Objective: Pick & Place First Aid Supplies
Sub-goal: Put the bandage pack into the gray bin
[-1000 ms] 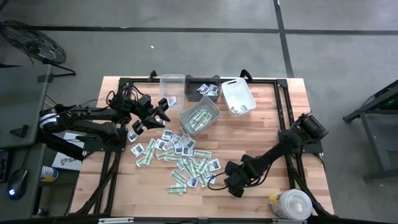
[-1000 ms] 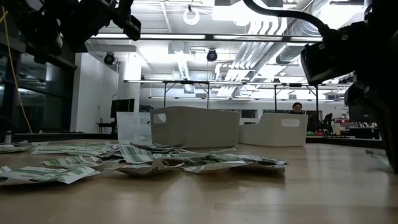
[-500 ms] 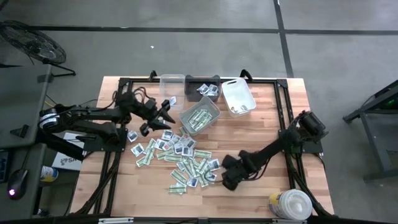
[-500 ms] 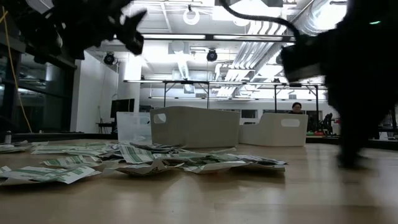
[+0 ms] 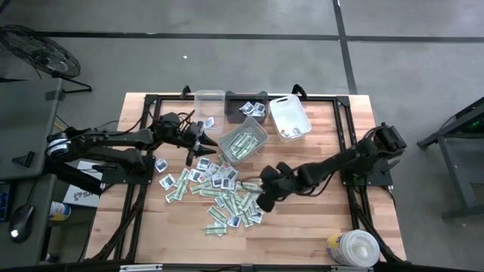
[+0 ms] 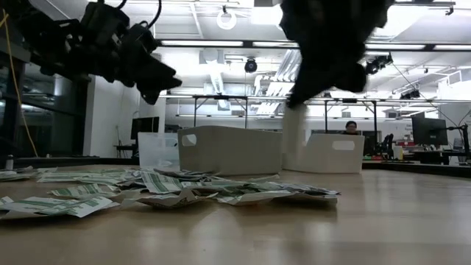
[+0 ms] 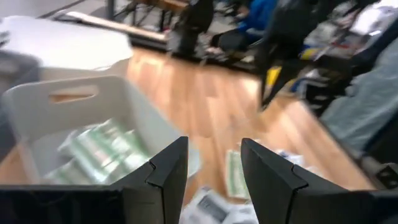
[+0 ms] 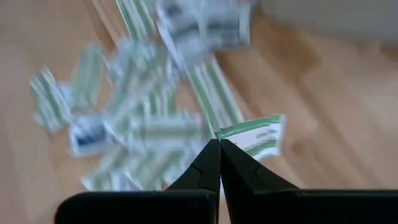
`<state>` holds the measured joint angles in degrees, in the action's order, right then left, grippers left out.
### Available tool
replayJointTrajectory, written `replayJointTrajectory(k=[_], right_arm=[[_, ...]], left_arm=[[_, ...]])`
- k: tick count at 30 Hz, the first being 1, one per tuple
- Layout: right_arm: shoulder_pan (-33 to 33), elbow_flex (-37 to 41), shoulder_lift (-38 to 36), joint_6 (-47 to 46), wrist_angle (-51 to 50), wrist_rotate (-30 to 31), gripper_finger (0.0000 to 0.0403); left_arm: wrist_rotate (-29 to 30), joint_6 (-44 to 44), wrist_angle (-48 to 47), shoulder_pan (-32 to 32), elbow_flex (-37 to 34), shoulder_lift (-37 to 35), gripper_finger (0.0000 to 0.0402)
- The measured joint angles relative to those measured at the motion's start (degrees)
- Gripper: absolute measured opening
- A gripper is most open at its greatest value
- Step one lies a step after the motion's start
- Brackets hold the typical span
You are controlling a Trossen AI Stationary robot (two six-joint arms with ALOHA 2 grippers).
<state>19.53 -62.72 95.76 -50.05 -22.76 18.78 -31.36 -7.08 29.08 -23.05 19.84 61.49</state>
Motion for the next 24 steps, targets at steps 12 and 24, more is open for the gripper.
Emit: replayJointTrajectory(k=[12, 24], right_arm=[[-9.43, -0.11, -2.40, 13.24, 12.20, -0.08, 0.0000], [-16.58, -6.16, -2.33, 20.41, 10.52, -2.06, 0.0000]], left_arm=[[17.96, 5.80, -16.69, 6.89, 0.00, -10.35, 0.0149], [23.02, 7.38, -22.43, 11.22, 0.00, -13.44, 0.0149]])
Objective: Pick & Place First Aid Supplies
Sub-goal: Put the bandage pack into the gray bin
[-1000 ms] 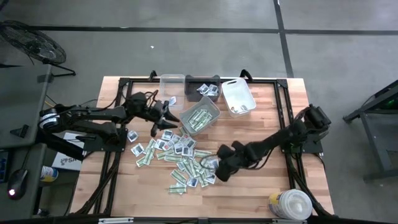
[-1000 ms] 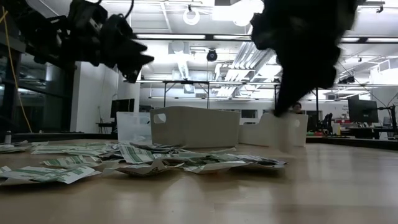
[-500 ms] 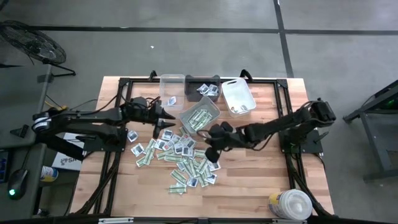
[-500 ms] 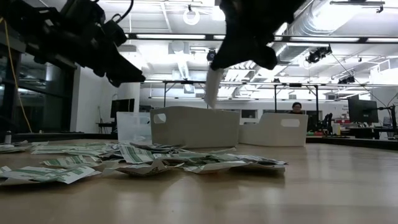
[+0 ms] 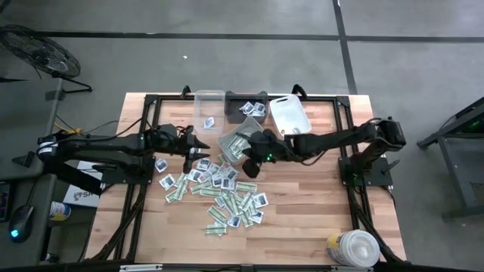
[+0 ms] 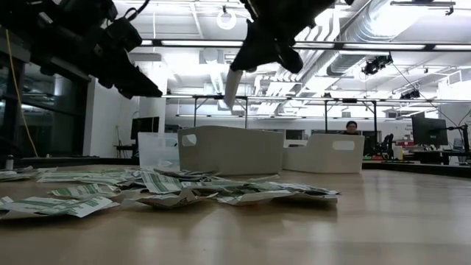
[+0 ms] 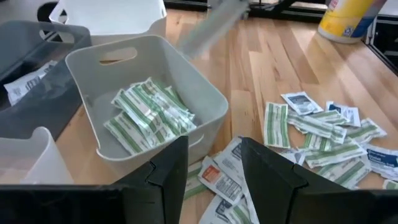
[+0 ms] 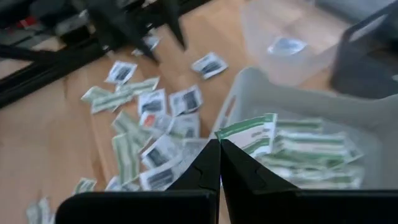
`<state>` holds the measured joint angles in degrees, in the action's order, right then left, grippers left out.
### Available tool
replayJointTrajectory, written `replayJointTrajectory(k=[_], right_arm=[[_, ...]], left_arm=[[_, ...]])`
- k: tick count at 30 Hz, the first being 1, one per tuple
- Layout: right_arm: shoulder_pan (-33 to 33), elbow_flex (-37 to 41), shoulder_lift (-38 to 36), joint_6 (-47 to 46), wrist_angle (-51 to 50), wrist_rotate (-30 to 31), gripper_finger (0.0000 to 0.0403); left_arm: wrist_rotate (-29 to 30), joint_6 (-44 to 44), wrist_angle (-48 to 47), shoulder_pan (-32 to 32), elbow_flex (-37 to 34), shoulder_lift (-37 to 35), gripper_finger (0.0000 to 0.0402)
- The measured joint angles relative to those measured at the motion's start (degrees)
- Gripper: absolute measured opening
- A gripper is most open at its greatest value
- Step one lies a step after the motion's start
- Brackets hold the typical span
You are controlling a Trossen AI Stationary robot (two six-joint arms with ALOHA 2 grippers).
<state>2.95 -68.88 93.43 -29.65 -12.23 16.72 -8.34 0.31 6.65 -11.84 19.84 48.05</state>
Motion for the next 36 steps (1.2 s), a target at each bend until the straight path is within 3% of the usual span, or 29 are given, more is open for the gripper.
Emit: replayJointTrajectory(k=[11, 20, 28, 36], right_arm=[[-5.05, -11.11, 0.54, -0.78, -18.61, 2.64, 0.0000], [-6.50, -23.83, 10.10, 1.58, -32.33, 2.16, 0.0000], [-7.15, -33.51, 17.49, 1.65, -40.36, 2.86, 0.0000], [-8.37, -34.80, 19.85, -0.65, -41.97, 1.75, 0.0000]], left_arm=[[-1.95, 2.58, -0.33, -0.13, 0.00, 0.00, 0.0149], [-3.36, 2.67, 4.15, -0.13, -0.31, -1.17, 0.0149], [-0.22, -6.17, 14.00, -0.12, -10.47, -10.83, 0.0149], [3.13, -9.61, 14.24, 2.87, -15.06, -21.00, 0.0149]])
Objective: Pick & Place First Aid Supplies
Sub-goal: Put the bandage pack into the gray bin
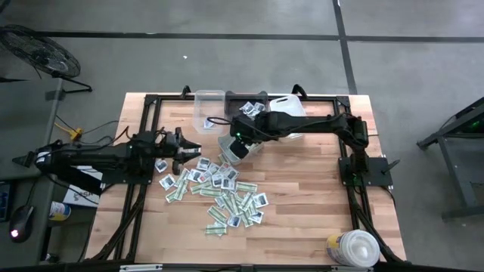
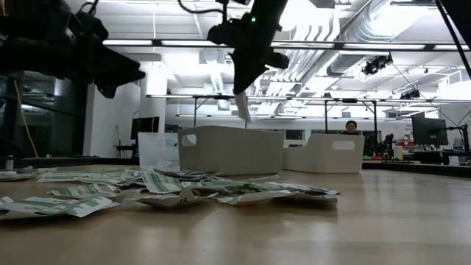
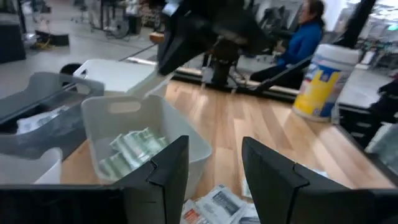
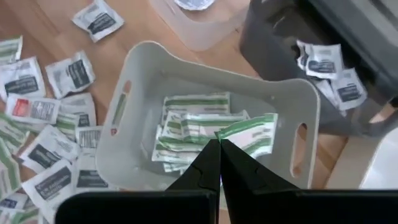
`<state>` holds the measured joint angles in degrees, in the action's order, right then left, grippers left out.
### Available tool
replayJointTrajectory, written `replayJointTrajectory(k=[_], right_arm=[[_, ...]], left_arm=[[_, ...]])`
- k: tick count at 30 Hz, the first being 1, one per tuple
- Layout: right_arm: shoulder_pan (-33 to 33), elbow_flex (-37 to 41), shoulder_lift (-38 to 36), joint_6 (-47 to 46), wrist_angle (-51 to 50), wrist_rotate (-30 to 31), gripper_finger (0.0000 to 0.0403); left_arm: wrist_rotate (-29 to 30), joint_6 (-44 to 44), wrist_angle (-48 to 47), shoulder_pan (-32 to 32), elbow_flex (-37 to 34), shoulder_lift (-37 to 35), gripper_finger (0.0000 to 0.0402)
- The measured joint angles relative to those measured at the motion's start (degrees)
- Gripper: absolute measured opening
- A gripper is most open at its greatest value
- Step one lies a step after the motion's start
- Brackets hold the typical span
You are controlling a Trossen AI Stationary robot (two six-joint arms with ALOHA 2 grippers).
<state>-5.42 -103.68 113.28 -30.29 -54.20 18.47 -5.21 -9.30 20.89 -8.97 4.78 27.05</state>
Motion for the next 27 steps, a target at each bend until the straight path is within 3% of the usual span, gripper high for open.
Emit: replayJointTrajectory(k=[7, 13, 27], right_arm=[[-0.32, 0.02, 3.39, -2.31, 0.64, -2.50, 0.0000], [-0.32, 0.02, 5.49, -4.23, 0.44, -0.94, 0.0000], [-0.32, 0.02, 6.53, -4.23, -0.46, -1.68, 0.0006]], left_arm=[[2.90, 1.62, -0.89, 7.47, -0.09, -1.03, 0.0149], [7.02, 2.14, -3.08, 12.28, -0.09, -1.05, 0.0149], [7.30, 3.03, -3.05, 13.13, -0.09, -1.05, 0.0149]])
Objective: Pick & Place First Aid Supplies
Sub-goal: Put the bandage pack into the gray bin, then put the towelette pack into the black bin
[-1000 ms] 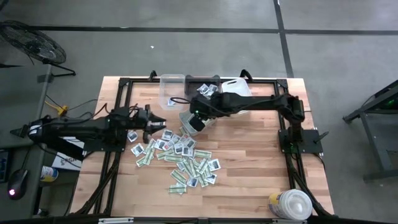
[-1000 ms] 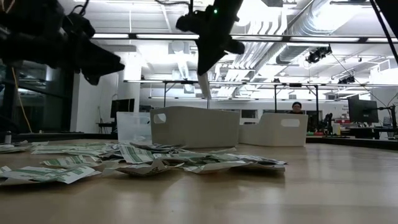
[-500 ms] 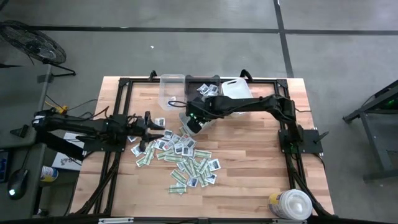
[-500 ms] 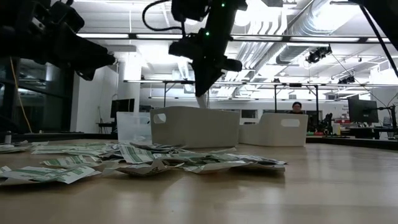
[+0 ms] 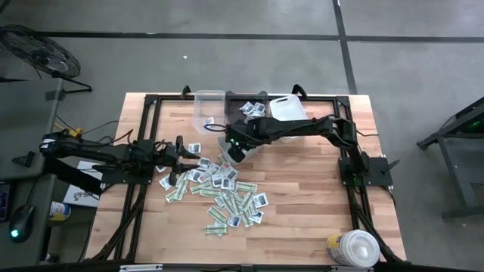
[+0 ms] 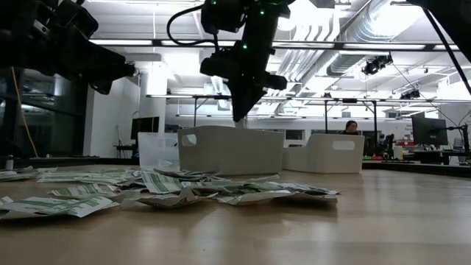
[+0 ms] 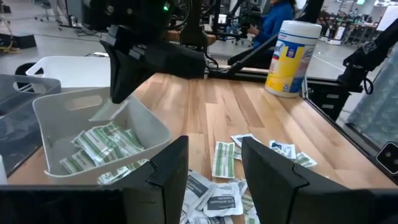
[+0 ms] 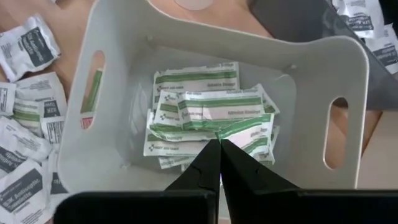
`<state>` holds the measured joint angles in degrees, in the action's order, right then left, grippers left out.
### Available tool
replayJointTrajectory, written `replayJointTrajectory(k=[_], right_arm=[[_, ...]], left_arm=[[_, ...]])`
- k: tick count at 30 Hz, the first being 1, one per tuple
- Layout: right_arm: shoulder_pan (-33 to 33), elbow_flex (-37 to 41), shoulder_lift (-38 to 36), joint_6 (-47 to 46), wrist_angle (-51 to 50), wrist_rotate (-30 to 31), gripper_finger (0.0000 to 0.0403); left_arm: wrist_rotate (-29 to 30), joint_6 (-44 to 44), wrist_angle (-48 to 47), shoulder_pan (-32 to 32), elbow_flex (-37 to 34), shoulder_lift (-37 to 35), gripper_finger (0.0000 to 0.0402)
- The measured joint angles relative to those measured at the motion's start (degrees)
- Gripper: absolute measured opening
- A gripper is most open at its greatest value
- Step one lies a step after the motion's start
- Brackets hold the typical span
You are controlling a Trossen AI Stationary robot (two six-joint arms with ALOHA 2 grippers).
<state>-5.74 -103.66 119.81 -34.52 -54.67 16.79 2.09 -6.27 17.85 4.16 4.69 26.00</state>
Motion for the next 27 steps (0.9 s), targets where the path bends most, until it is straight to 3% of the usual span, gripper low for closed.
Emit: replayJointTrajectory(k=[14, 27], right_arm=[[-0.15, 0.04, -1.49, 0.46, -1.00, -0.80, 0.0132], [2.94, 0.00, -11.63, 8.91, -9.95, -5.39, 0.0145]], left_arm=[[0.00, 1.93, -0.02, 0.00, 0.00, 0.00, 0.0149], [0.02, 1.93, -0.07, 0.00, 0.00, 0.00, 0.0149]])
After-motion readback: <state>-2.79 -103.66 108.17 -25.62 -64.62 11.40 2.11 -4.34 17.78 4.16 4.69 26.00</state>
